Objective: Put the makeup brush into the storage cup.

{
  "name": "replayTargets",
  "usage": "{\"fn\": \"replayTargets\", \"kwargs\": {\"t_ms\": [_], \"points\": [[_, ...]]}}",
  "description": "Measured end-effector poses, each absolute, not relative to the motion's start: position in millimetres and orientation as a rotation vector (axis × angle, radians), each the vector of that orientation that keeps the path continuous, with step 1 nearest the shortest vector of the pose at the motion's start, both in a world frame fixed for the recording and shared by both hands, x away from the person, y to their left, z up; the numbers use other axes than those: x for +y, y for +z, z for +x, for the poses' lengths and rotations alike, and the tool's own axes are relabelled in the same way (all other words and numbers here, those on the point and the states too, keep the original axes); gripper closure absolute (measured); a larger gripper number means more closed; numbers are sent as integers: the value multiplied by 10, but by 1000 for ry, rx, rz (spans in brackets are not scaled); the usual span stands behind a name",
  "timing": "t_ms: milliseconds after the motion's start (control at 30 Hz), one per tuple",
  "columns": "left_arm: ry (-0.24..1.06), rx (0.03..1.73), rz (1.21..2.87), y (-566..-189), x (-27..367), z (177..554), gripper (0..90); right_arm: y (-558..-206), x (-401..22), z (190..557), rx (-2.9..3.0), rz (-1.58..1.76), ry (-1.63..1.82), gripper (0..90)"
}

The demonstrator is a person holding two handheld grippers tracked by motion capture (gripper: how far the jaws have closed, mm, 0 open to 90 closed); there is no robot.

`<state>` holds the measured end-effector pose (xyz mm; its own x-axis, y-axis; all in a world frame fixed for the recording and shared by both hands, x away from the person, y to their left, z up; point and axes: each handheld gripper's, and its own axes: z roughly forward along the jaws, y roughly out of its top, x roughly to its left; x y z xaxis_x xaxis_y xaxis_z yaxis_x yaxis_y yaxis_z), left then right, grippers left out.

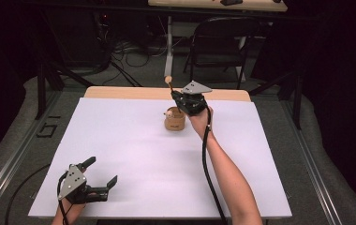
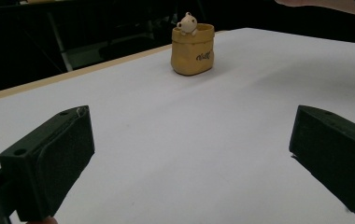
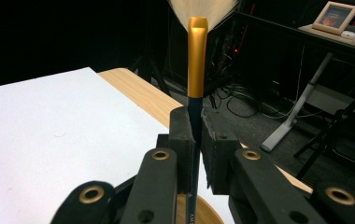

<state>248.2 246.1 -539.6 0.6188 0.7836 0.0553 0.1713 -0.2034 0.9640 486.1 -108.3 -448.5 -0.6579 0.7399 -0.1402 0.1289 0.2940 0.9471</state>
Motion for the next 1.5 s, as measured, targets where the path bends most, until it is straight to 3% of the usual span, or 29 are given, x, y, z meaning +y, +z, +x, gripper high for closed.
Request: {"fn": "replayTargets", "kwargs": {"t_ms": [1500], "points": [[676, 784, 1714, -5394, 2463, 2477, 0, -4640, -1022, 4940, 2051, 798, 1343, 834]]}}
